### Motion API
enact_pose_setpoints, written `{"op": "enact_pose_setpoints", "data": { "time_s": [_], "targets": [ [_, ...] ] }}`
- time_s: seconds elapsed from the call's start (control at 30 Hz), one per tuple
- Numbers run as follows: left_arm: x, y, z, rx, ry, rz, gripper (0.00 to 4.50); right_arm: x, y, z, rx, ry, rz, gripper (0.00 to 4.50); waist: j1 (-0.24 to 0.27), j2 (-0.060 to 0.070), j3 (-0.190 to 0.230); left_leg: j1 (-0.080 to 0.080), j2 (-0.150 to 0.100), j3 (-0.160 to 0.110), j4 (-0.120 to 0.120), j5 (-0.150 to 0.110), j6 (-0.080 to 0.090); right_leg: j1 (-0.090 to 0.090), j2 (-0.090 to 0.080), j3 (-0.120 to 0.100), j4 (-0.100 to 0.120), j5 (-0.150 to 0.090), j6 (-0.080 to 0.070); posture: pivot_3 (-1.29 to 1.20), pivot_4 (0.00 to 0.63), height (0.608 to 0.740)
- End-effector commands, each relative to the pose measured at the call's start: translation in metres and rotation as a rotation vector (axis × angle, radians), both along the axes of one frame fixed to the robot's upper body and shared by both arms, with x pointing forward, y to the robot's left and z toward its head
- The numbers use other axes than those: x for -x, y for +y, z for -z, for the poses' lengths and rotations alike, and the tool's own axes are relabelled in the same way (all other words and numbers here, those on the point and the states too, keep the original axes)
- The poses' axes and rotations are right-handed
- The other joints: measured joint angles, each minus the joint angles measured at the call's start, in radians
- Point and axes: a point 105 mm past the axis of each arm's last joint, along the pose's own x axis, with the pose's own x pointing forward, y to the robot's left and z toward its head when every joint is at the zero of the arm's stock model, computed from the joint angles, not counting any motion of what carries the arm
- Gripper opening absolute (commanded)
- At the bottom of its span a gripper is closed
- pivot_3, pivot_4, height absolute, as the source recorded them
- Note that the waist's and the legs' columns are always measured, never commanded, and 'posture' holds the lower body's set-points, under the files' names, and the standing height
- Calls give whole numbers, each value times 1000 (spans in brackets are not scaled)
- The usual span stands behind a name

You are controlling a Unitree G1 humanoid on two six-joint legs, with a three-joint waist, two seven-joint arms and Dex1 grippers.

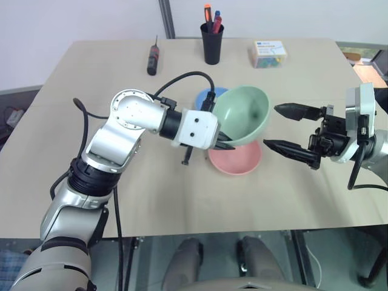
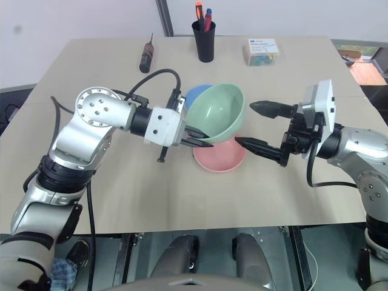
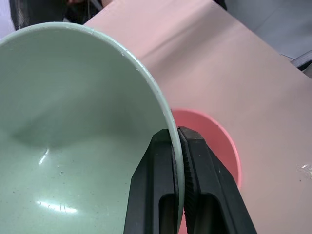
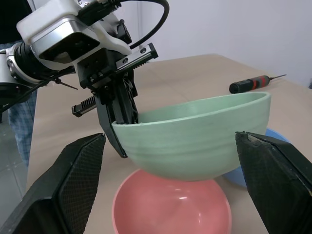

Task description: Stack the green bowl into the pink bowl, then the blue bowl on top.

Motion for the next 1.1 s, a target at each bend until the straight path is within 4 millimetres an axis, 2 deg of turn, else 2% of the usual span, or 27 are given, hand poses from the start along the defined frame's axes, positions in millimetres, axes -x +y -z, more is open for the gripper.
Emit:
{"op": "enact_pose_setpoints", "data": {
  "time_s": [0.03, 0.23, 0.33, 0.4, 0.47, 0.57, 0.63, 0.7, 0.9, 1.1],
  "targets": [
    [2, 0, -14, 27, -49, 10, 917, 5, 0, -9, 6, -56, 2, 4500, 0, 0, 0, 0, 0, 0, 0, 0, 0, 0, 0, 0, 0, 0, 0, 0, 150, 712],
    [2, -6, -27, 125, -78, 25, 3363, 5, 2, -7, 6, -54, 0, 4500, 1, 0, 0, 0, 0, 0, 0, 0, 0, 0, 0, 0, 0, 0, 0, 0, 150, 712],
    [-10, -5, -36, 194, -101, -51, 4487, 5, 1, -7, 7, -54, -2, 4500, 1, 0, 0, 0, 0, -1, 1, 0, 0, 0, 0, 0, 0, 0, 0, 0, 150, 712],
    [-26, 0, -42, 231, -142, -135, 4487, 5, 1, -7, 6, -54, -4, 4500, 1, 0, 0, 0, 0, -1, 1, 0, 0, 0, 0, 0, 0, 0, 0, 0, 150, 712],
    [-47, 12, -38, 194, -203, -228, 4487, 5, 1, -8, 7, -56, -9, 4500, 0, 0, 0, 0, 0, -1, 1, 0, 0, 0, 0, 0, 1, 0, 0, 0, 150, 712],
    [-72, 33, -29, 121, -270, -332, 4487, 5, 2, -8, 7, -57, -14, 4500, -2, 0, 0, 1, -1, 0, 1, 0, 0, 0, 0, 0, 2, 0, 0, 0, 150, 712],
    [-89, 50, -15, 31, -290, -396, 4487, 4, 1, -9, 6, -59, -14, 4500, -1, 0, 0, 1, -2, 0, 1, 0, 0, 0, 0, 0, 2, 0, 0, 0, 150, 712],
    [-101, 59, -5, -7, -295, -427, 4487, 4, 1, -9, 9, -61, -14, 4500, 0, 0, 0, 1, -2, 0, 1, 0, 0, 0, 0, 0, 1, 0, 0, 0, 150, 712],
    [-119, 63, 20, -66, -280, -423, 4487, 4, 1, -9, 14, -66, -10, 4500, 4, 0, 0, -1, -5, -1, 2, 0, 0, 0, -1, -2, 1, 0, 0, 0, 150, 712],
    [-136, 56, 32, -38, -286, -440, 4487, 5, -2, -10, 12, -73, 11, 4500, 1, -1, 0, -1, -6, -2, 2, 0, 0, -1, -1, -2, 1, 0, 0, 0, 150, 712]
  ]
}}
